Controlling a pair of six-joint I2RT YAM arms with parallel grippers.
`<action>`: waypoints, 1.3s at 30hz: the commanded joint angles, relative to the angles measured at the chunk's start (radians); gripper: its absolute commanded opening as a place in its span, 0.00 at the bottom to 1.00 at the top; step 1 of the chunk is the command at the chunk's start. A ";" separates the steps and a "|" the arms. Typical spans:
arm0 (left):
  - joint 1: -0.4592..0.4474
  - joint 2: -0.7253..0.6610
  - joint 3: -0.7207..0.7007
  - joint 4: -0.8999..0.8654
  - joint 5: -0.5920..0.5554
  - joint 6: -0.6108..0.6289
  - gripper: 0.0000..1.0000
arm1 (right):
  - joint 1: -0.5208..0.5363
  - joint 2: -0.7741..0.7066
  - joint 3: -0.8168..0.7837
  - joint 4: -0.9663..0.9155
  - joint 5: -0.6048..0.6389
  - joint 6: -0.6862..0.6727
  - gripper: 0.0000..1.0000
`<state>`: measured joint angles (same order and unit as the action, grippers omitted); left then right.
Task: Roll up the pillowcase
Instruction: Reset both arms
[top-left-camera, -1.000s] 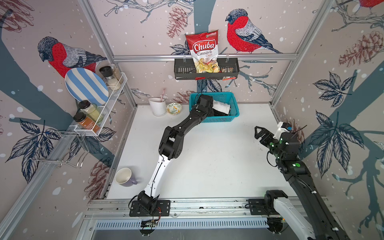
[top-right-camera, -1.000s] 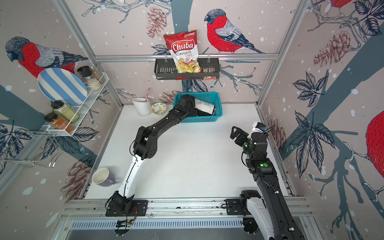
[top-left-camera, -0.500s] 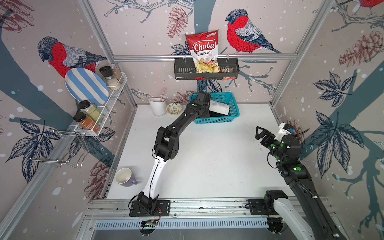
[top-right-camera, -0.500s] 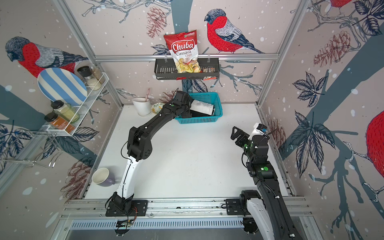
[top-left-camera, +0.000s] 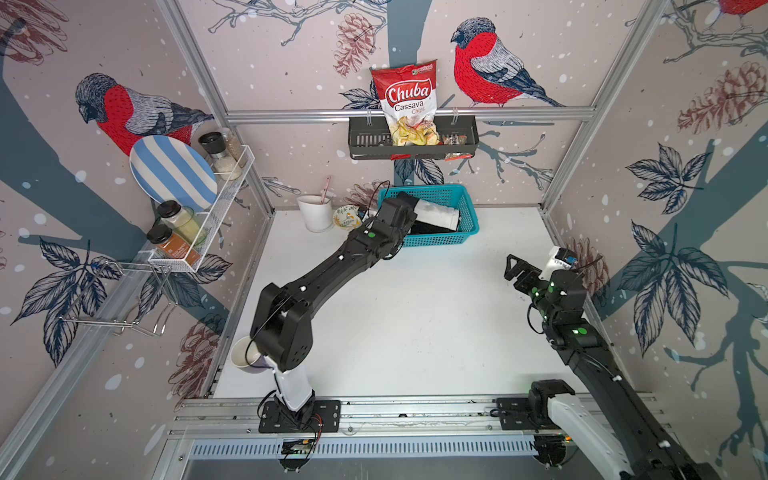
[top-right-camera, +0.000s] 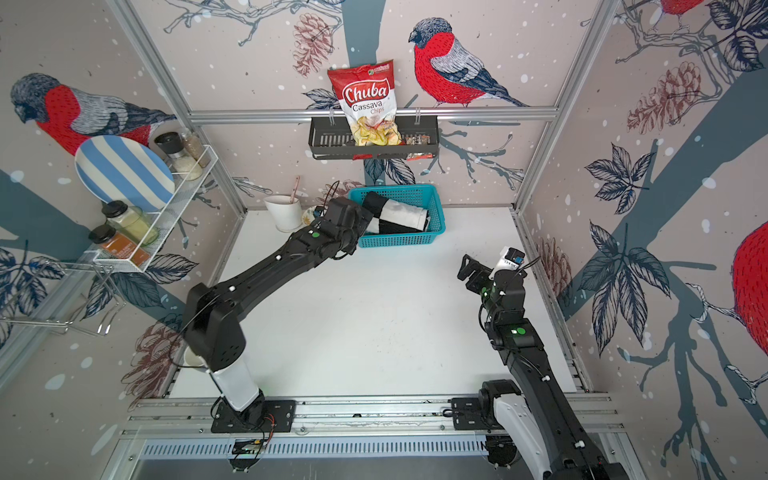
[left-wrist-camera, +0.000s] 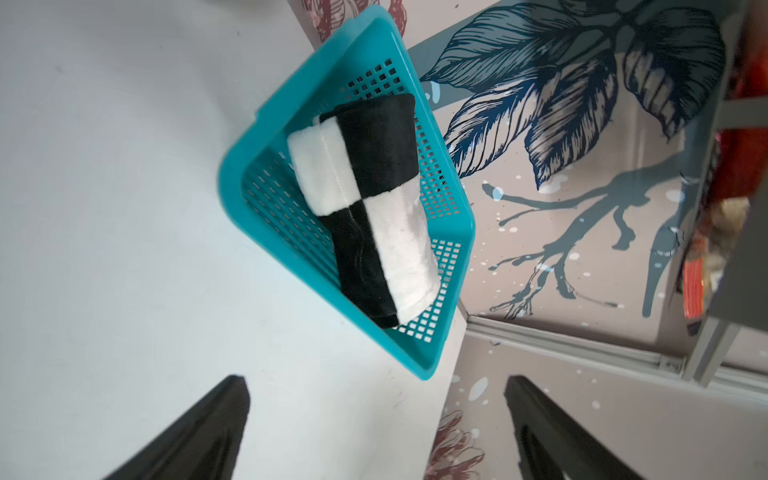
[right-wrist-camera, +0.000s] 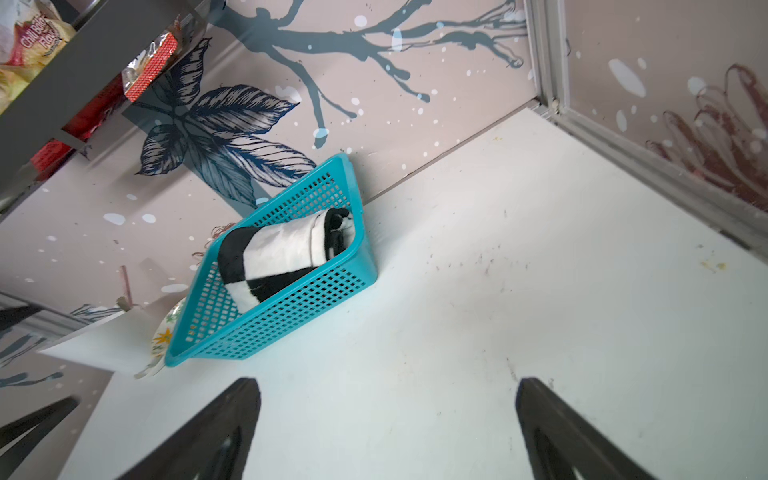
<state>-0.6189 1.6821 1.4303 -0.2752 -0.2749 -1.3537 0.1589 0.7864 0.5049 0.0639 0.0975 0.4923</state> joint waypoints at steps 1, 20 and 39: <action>0.000 -0.173 -0.241 0.188 -0.168 0.237 0.98 | 0.035 0.035 -0.060 0.228 0.184 -0.089 1.00; 0.320 -0.502 -1.037 0.895 -0.390 1.108 0.99 | 0.038 0.741 -0.156 1.007 0.456 -0.511 1.00; 0.462 -0.074 -1.027 1.566 -0.136 1.351 0.96 | -0.119 0.724 -0.290 1.187 0.107 -0.429 1.00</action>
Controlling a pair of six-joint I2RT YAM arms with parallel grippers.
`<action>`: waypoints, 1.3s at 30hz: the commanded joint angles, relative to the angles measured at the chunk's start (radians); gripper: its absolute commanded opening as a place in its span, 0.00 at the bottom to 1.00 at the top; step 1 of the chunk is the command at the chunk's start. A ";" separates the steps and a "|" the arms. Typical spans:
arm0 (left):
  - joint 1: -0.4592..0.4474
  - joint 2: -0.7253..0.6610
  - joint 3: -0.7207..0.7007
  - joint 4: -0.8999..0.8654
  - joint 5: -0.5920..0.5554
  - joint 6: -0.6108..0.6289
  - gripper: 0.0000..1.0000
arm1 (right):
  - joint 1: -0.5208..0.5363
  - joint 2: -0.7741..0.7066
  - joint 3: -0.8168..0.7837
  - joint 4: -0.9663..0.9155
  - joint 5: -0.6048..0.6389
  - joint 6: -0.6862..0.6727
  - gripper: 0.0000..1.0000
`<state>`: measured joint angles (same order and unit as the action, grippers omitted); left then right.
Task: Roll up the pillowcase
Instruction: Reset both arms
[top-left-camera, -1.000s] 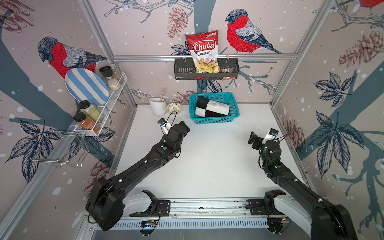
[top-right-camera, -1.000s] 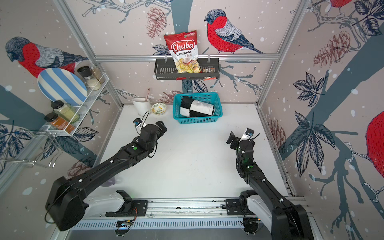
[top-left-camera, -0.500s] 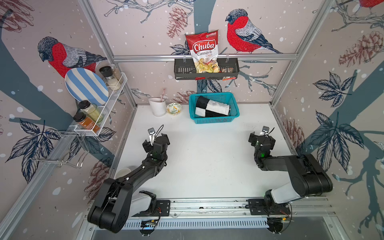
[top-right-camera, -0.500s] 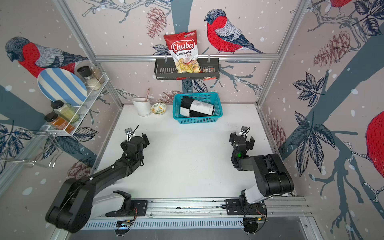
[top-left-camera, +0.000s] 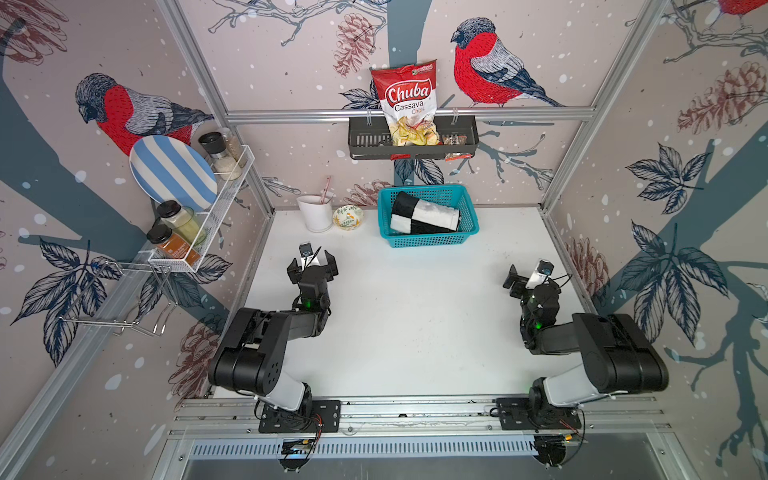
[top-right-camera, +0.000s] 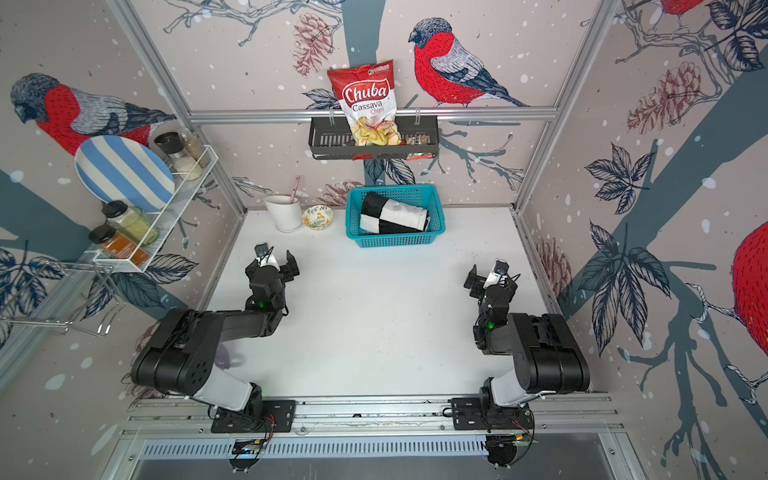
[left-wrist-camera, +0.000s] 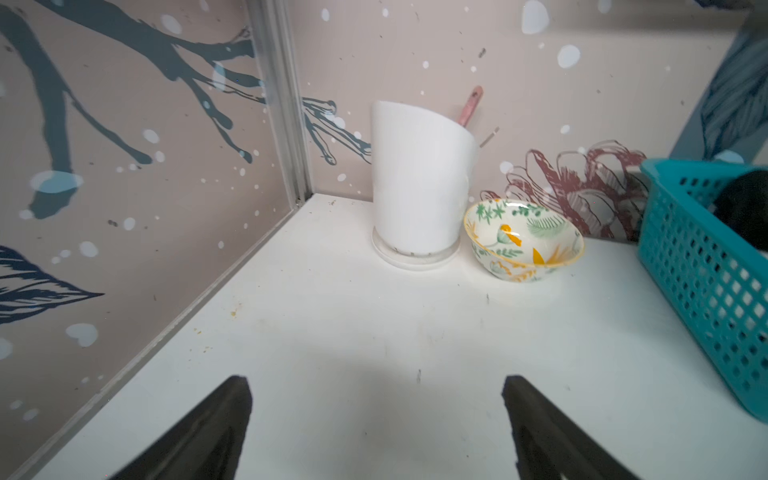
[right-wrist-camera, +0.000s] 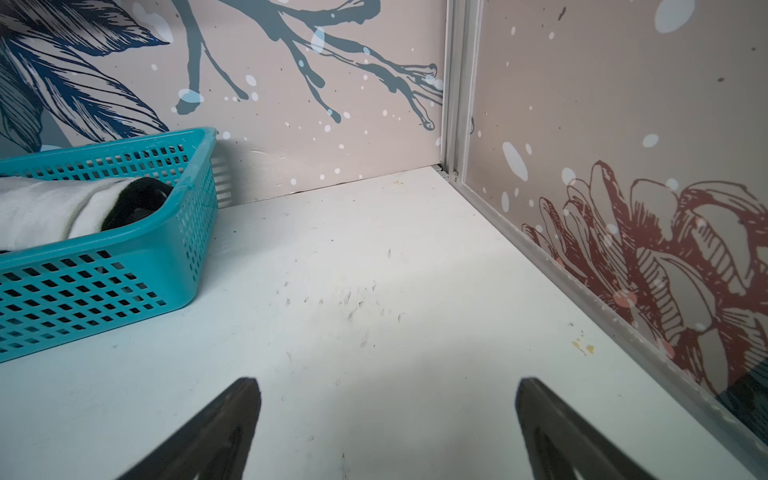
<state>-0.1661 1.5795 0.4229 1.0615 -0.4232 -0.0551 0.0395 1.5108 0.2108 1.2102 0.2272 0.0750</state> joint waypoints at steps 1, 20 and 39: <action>0.013 0.016 -0.021 0.221 0.016 0.043 0.96 | 0.000 -0.002 0.005 0.040 -0.023 -0.010 1.00; 0.131 -0.076 -0.225 0.248 0.253 0.028 0.97 | -0.010 -0.003 0.012 0.021 -0.045 -0.005 1.00; 0.137 -0.029 -0.189 0.235 0.304 0.050 0.98 | -0.018 -0.002 0.016 0.012 -0.061 -0.002 1.00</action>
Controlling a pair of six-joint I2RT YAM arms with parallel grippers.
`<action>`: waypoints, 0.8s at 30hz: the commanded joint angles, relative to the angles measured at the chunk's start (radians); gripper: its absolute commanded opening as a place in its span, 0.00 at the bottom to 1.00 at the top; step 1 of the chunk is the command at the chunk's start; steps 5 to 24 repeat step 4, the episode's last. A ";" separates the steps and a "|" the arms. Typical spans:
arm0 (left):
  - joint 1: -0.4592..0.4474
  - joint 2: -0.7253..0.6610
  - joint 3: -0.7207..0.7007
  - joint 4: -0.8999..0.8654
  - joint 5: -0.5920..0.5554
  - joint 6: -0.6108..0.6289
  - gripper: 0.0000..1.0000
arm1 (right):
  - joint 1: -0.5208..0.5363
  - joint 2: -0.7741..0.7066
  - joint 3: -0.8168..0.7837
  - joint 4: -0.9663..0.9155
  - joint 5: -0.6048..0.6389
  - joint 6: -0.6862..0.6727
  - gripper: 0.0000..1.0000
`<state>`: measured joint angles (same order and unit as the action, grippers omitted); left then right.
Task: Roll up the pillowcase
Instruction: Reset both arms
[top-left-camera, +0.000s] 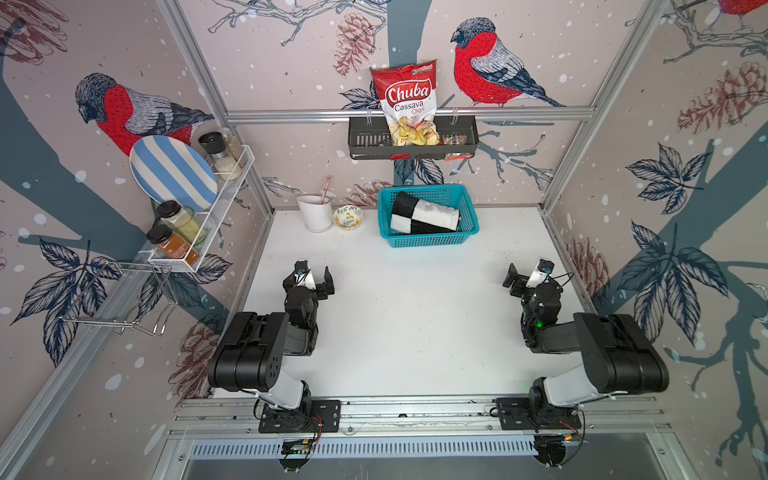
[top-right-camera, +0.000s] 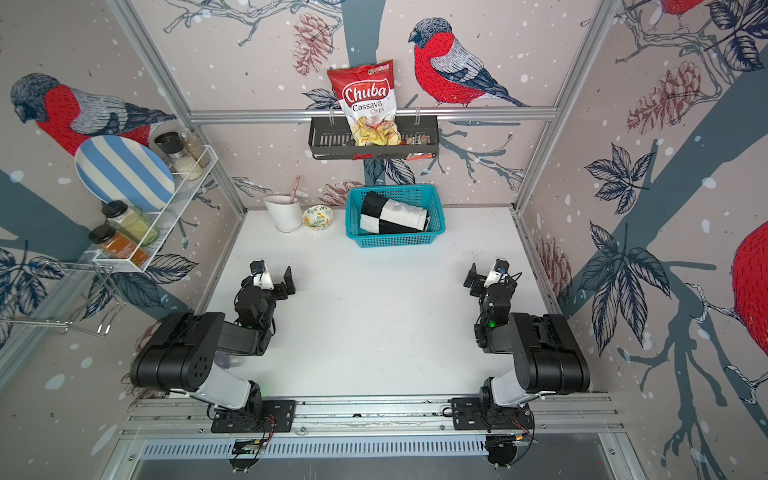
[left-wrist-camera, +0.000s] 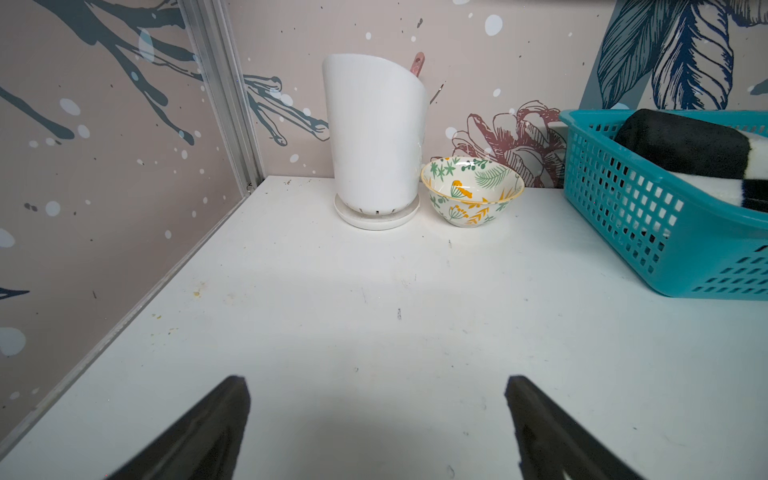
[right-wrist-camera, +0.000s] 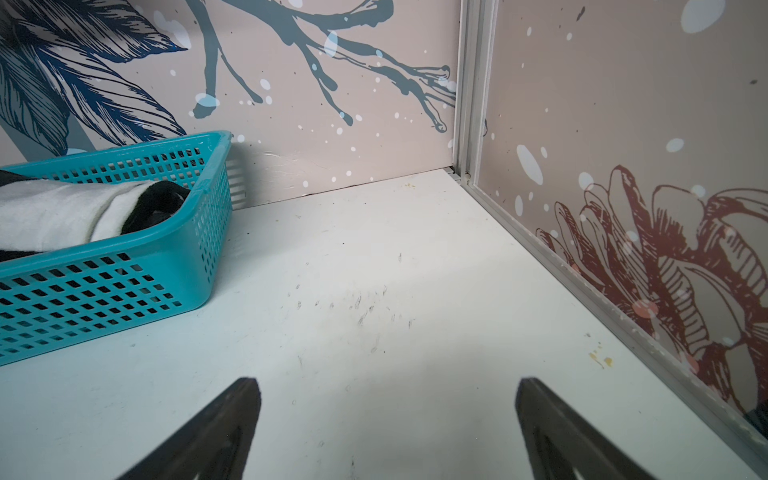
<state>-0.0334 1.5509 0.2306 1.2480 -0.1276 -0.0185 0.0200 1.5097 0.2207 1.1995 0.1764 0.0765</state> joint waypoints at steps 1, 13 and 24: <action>0.003 0.000 0.004 0.048 0.008 0.014 0.98 | 0.001 0.000 0.008 0.022 -0.012 -0.003 1.00; 0.003 0.000 0.003 0.048 0.009 0.014 0.98 | 0.001 -0.004 0.005 0.023 -0.012 -0.003 1.00; 0.003 0.000 0.003 0.048 0.009 0.014 0.98 | 0.001 -0.004 0.005 0.023 -0.012 -0.003 1.00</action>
